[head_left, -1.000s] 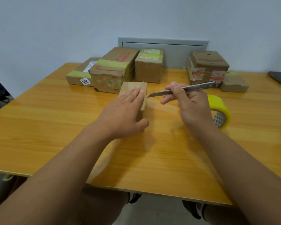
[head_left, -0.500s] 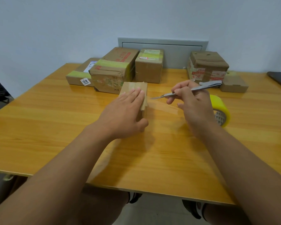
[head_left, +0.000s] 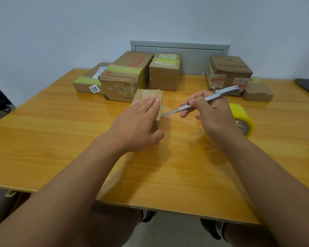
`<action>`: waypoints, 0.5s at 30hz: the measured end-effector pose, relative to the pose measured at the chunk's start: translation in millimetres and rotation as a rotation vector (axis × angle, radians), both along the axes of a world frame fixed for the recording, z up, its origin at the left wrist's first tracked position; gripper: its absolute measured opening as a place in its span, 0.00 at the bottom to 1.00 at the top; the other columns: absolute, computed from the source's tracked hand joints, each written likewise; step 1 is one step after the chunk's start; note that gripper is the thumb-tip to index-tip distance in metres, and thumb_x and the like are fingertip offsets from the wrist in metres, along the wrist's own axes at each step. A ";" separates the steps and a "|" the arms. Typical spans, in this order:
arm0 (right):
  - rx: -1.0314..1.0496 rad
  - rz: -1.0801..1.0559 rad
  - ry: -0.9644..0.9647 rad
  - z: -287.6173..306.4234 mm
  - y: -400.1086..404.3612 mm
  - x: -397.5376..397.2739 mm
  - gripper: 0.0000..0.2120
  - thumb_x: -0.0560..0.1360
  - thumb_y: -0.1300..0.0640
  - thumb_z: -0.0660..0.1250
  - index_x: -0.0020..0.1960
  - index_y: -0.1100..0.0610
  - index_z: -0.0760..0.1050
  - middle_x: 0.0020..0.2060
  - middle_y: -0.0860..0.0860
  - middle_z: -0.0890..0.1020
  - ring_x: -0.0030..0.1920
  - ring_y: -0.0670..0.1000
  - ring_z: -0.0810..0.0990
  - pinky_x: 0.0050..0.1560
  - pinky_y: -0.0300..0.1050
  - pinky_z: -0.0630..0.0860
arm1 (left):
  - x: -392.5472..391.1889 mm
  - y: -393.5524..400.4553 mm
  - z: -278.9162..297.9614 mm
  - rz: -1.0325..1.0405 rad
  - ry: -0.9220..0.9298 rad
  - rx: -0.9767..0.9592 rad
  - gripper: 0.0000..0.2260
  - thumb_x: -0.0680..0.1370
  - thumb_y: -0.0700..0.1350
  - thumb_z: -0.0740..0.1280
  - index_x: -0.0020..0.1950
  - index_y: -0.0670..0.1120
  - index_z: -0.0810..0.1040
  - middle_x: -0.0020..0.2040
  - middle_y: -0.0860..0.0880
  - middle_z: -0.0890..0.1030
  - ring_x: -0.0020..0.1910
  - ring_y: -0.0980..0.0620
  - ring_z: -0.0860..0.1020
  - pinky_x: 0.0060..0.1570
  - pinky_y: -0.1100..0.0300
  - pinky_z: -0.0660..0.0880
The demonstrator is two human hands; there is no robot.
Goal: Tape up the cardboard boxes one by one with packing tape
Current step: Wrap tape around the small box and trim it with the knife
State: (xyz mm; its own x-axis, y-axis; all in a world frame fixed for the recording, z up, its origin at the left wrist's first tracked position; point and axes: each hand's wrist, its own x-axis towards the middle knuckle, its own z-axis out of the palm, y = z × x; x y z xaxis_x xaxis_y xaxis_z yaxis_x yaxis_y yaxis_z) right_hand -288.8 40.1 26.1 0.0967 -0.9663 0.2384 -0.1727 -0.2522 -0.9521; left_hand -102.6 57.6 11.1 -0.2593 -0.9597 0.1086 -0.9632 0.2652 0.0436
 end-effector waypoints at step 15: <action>-0.072 -0.008 0.120 -10.2 -7.1 0.2 0.07 0.80 0.57 0.62 0.46 0.56 0.76 0.36 0.48 0.86 0.33 0.39 0.76 0.33 0.30 0.68 | 1.9 -1.5 -1.9 -0.008 -0.002 -0.006 0.39 0.79 0.59 0.60 0.81 0.48 0.42 0.81 0.49 0.43 0.79 0.54 0.42 0.78 0.56 0.43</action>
